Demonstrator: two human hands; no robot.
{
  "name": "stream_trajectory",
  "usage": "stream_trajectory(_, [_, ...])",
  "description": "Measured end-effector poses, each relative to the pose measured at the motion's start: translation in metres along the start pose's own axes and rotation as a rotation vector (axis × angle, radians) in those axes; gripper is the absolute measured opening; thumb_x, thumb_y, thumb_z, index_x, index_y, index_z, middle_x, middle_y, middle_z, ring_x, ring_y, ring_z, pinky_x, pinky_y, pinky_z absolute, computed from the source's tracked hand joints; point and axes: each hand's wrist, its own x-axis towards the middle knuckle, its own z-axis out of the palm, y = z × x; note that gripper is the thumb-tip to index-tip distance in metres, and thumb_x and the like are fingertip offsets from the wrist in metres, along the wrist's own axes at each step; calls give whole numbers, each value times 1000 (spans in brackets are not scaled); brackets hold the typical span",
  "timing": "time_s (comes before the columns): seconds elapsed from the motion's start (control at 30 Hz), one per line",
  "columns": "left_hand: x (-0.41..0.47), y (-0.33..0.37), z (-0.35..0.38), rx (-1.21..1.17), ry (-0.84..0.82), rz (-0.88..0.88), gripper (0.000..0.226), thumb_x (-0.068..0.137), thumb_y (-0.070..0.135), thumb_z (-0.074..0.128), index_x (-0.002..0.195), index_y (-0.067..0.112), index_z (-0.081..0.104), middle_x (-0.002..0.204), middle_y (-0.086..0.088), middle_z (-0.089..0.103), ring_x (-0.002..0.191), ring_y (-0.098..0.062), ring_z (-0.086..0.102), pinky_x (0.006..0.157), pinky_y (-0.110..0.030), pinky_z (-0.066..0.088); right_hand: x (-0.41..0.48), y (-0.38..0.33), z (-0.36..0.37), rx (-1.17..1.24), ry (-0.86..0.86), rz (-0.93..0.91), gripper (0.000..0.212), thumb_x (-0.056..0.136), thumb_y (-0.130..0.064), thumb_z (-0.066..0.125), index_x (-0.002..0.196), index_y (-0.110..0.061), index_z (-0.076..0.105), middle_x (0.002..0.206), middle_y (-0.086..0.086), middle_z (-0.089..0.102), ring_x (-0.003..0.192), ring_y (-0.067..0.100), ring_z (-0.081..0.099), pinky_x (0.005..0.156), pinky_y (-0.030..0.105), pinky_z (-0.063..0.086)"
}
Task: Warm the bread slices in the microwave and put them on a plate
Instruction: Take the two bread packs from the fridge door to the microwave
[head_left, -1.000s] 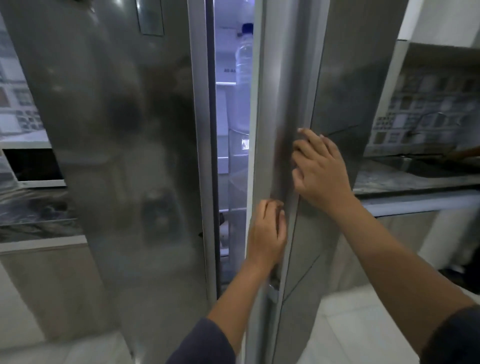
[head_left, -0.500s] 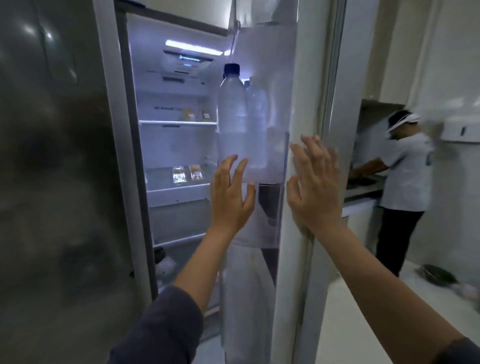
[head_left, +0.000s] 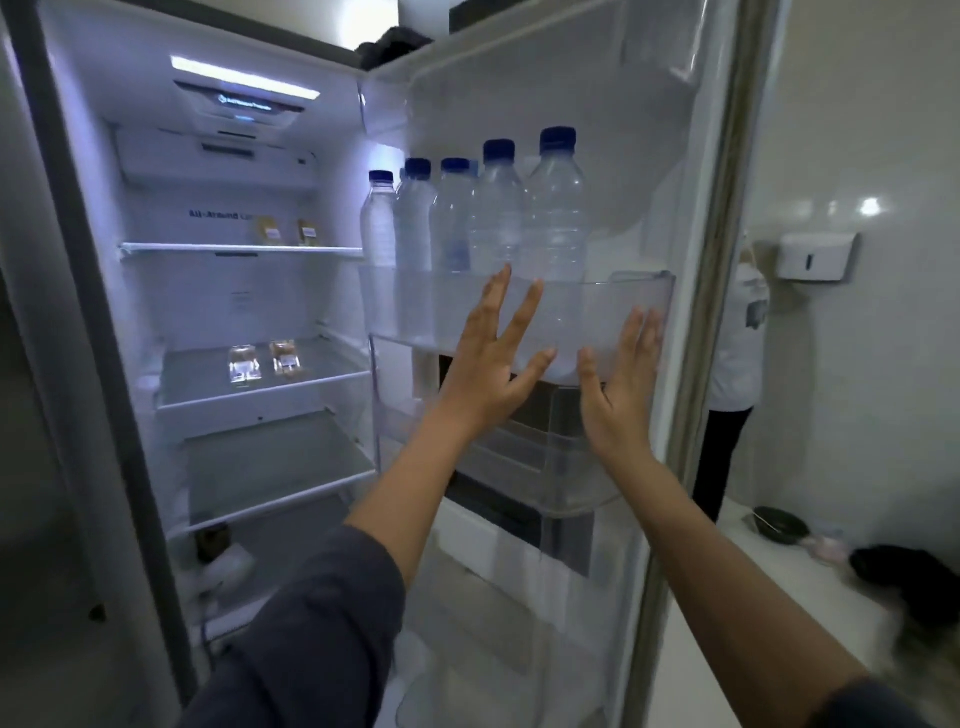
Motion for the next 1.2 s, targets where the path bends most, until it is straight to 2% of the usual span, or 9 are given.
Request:
stream_trajectory(0.1, [17,9,36,77,-36,7,65,93,54,27,148,25,11,159,-7,-2,147,-19,-5,119,-49,4,17,37,-18,30,-62,42,69,98,-34,39,148,-21,-8,157,3,-17,144,14,-17,119,48,-5])
stream_trajectory(0.2, [32,16,68,151,-74,-27,64,94,49,32,149,27,8,159,-6,-6,146,-19,-11,116,-48,-4,33,71,-30,48,-116,84,70,98,-35,38,148,-22,-9,157,1,-18,145,16,-17,120,46,-4])
stream_trajectory(0.37, [53,18,108,246,-120,-26,64,96,41,37,148,28,1,158,-8,-10,144,-19,-15,116,-46,-5,55,110,-39,45,-165,101,71,96,-43,33,149,-22,-9,158,-1,-16,146,14,-15,120,42,-3])
stream_trajectory(0.53, [63,15,136,321,-154,-36,65,97,40,35,147,28,-5,156,-7,-16,139,-14,-24,116,-44,-9,66,131,-41,87,-173,126,65,101,-26,35,149,-19,-8,158,-2,-14,146,11,-11,118,30,-1])
stream_trajectory(0.67, [64,11,142,355,-170,-19,65,97,38,36,147,27,-5,156,-6,-14,140,-16,-21,117,-44,-7,66,133,-41,118,-145,154,66,100,-22,38,149,-23,-6,159,-4,-9,146,9,-7,120,35,6])
stream_trajectory(0.83, [57,6,120,329,-234,-6,60,99,33,35,149,24,2,158,-4,-9,146,-19,-9,119,-41,2,52,109,-35,50,-17,237,63,99,-16,41,150,-22,6,159,-4,6,146,11,5,121,39,12])
stream_trajectory(0.93, [35,-10,94,258,-269,-68,59,98,38,34,149,24,6,159,-2,-7,147,-18,-5,119,-39,9,28,83,-18,-114,23,258,63,98,-17,43,150,-19,8,159,3,0,147,16,1,117,28,3])
stream_trajectory(1.07, [-5,-48,40,266,-295,-153,59,98,40,32,149,25,7,159,0,-4,147,-17,-4,119,-39,8,-4,42,20,-229,-28,166,60,97,-16,43,150,-20,14,159,3,-4,147,21,-5,115,31,5])
stream_trajectory(1.2, [-52,-93,-23,263,-312,-245,59,98,40,33,149,26,5,159,2,-5,146,-15,-6,118,-36,4,-30,-11,79,-161,-129,84,60,97,-15,44,149,-21,15,159,-1,1,147,17,-3,111,27,5])
